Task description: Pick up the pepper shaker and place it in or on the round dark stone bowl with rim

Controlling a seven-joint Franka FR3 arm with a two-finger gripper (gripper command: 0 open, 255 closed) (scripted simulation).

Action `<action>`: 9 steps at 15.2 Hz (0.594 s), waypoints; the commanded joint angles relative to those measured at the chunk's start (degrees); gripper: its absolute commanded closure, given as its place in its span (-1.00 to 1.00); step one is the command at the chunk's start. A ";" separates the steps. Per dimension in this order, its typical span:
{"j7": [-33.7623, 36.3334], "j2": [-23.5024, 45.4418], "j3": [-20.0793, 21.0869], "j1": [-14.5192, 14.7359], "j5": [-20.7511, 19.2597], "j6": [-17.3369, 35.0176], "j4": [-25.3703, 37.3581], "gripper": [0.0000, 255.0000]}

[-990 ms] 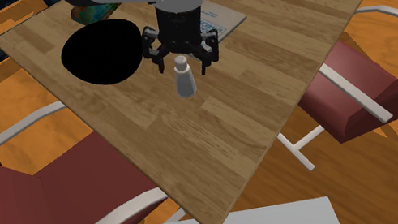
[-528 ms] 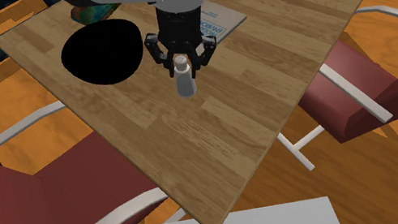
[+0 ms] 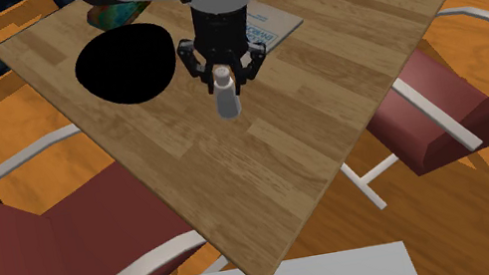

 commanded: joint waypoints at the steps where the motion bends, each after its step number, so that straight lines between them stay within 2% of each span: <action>1: 0.13 -0.68 0.00 0.00 -0.05 -1.09 0.40 1.00; 9: 0.71 -3.73 -0.09 -0.09 -0.33 -7.06 3.34 1.00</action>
